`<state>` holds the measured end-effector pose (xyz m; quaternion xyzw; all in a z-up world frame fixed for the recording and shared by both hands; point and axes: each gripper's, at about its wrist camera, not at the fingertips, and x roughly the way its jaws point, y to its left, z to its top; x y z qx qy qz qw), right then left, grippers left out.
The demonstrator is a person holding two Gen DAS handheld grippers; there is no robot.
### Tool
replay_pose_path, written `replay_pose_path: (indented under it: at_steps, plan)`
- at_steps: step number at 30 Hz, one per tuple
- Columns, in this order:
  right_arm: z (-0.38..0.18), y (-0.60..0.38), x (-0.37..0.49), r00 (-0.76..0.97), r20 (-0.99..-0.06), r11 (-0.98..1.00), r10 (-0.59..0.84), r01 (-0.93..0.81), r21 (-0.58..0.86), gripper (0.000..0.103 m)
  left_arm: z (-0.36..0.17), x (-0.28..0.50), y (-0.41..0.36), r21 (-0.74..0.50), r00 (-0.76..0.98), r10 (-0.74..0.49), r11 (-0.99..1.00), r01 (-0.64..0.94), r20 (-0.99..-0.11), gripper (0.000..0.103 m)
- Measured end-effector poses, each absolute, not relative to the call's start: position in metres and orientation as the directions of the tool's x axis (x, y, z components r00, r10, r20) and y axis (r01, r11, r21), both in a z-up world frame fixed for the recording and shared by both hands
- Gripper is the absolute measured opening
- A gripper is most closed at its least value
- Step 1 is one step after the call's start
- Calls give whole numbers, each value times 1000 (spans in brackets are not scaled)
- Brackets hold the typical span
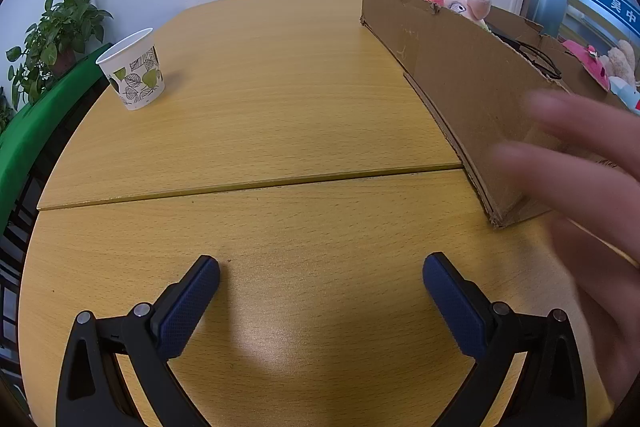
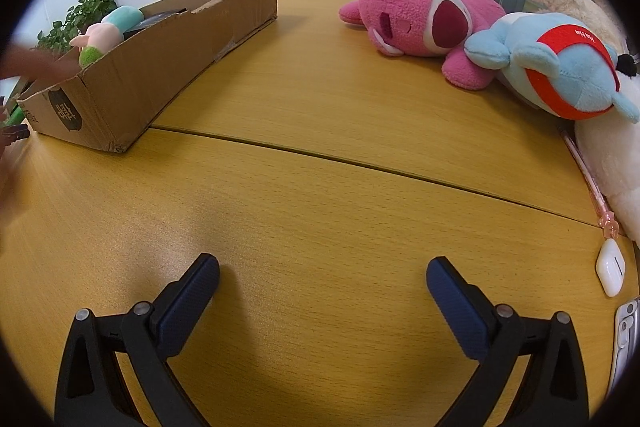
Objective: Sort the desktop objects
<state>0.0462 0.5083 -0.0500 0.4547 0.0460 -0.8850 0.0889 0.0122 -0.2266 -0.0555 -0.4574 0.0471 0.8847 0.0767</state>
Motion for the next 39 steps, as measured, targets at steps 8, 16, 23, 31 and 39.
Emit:
replay_pose_path:
  at_steps: [8,16,23,31,39]
  plan:
    - [-49,507,48,-570,-814,-980,-114,198,-2,103,-56,12,-227,14,-570,93,-984,-180,-816,103]
    - [-48,507,48,-570,-814,-980,-113,197,-2,103,-56,12,-227,14,-571,93,-983,-181,-816,103]
    - [-48,507,48,-571,-813,-980,-113,197,-2,103,-56,12,-227,15,-571,94,-983,-183,-816,103]
    - [-48,507,48,-570,-814,-980,-113,197,-2,103,-56,11,-227,14,-571,95,-983,-184,-816,103]
    - [-47,507,48,-570,-814,-980,-113,197,-2,103,-56,11,-228,14,-570,95,-983,-184,-816,103]
